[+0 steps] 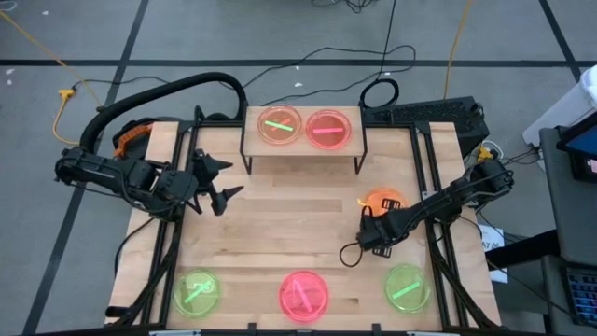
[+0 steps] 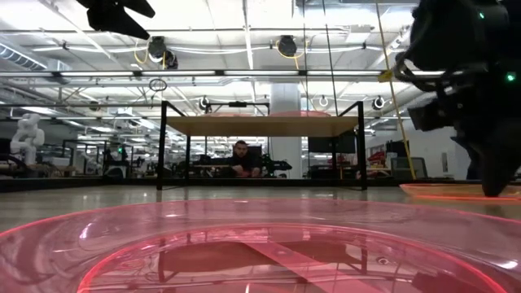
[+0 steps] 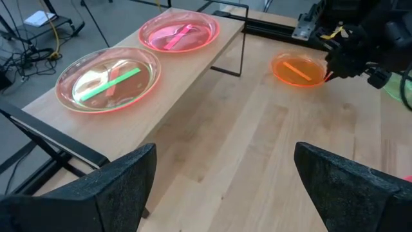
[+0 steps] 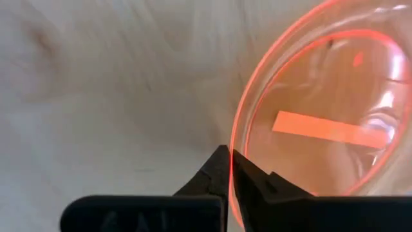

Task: Place and stack plates onto a shelf
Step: Stack the orange plate on top of the pink plate on the shelf

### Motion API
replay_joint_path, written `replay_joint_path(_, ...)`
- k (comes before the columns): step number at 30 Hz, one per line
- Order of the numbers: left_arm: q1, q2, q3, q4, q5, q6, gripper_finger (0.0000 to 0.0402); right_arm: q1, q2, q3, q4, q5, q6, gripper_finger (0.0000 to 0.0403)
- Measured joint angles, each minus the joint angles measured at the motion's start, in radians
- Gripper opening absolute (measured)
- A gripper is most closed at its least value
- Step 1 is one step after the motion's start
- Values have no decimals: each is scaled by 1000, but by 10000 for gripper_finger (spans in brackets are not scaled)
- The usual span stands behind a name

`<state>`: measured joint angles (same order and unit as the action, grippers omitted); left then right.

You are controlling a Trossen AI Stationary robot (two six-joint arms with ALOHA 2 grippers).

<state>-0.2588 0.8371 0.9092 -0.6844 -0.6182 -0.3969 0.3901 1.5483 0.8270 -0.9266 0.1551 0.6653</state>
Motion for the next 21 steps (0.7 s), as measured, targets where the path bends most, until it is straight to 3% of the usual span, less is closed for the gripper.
replay_joint_path(10, 0, 0, 0, 0, 0, 0, 372, 5, -69, 317, -38, 33, -183, 0)
replay_joint_path(21, 0, 0, 1, 1, 0, 0, 372, -39, -218, 622, 88, 320, -604, 0)
